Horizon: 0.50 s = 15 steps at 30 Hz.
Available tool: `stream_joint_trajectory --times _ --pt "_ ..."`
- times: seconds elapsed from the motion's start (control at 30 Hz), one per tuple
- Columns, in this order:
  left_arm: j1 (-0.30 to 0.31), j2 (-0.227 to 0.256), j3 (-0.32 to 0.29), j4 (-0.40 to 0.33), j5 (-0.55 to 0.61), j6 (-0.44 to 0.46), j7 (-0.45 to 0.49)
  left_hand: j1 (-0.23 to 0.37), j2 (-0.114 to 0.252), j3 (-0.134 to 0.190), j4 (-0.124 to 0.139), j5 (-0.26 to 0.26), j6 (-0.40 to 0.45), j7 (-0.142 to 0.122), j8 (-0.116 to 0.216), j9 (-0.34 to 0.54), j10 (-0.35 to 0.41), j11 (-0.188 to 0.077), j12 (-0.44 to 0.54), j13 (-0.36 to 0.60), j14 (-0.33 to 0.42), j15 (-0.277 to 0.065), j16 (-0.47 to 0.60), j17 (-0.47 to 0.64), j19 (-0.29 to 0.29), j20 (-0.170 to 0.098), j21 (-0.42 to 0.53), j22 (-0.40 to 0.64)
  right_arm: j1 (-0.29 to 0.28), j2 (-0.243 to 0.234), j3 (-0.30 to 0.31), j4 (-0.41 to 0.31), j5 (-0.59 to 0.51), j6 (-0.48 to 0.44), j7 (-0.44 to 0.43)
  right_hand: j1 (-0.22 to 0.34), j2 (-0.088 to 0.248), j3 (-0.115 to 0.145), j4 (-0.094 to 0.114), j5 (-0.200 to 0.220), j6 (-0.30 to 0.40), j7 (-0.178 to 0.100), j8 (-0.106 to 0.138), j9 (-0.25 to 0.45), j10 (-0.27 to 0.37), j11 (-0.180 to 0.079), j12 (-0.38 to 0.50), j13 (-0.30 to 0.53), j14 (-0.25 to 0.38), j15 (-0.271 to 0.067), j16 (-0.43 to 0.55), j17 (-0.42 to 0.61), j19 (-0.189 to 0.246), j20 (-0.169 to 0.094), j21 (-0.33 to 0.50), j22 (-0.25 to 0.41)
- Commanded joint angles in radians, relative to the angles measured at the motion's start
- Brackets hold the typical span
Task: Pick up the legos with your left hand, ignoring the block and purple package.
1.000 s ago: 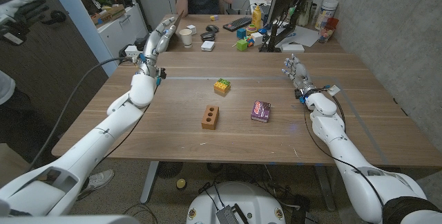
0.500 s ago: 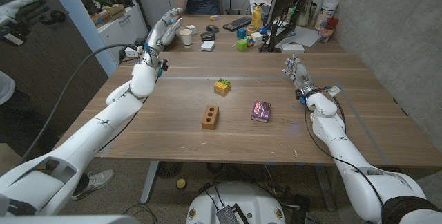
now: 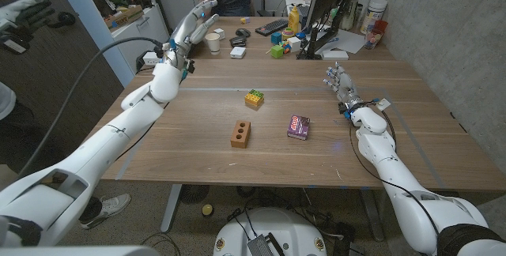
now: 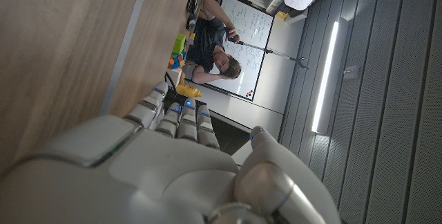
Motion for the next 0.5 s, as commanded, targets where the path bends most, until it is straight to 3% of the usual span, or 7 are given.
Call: stream_joint_trajectory --times 0.03,0.3,0.5 --pt "-0.066 0.007 0.032 -0.005 0.055 0.016 -0.043 0.012 -0.005 0.002 -0.009 0.005 -0.002 -0.002 0.0 0.003 -0.007 -0.001 -0.001 0.005 -0.005 -0.039 -0.001 0.002 0.002 0.008 -0.004 0.003 -0.013 -0.004 0.0 -0.008 0.003 0.006 0.014 0.0 -0.013 -0.004 -0.003 0.004 0.008 0.001 0.003 0.003 0.008 0.0 0.009 0.005 0.006 0.006 0.003 0.002 0.009 -0.002 0.009 0.002" --pt "-0.136 -0.003 0.073 0.021 0.09 0.018 -0.096 0.02 -0.015 -0.007 -0.02 0.007 -0.006 -0.002 -0.002 0.003 -0.022 -0.01 -0.005 0.005 -0.012 -0.033 -0.001 0.003 0.005 0.009 -0.009 0.003 -0.023 -0.01 -0.002 -0.02 0.001 0.013 0.015 -0.002 -0.016 -0.006 -0.003 0.004 0.008 0.002 0.003 0.003 0.009 0.0 0.009 0.005 0.006 0.006 0.003 0.002 0.008 -0.004 0.009 0.002" --pt "-0.196 -0.009 0.11 0.039 0.137 0.008 -0.128 0.036 0.0 -0.004 -0.026 0.013 -0.018 -0.003 -0.005 0.003 -0.042 -0.018 -0.009 0.005 -0.03 -0.025 -0.004 0.004 0.002 0.013 -0.017 0.004 -0.022 -0.012 -0.006 -0.015 0.003 0.022 0.024 -0.004 -0.018 -0.008 -0.003 0.005 0.009 0.002 0.003 0.003 0.009 0.0 0.008 0.005 0.006 0.006 0.003 0.002 0.008 -0.002 0.008 0.002"
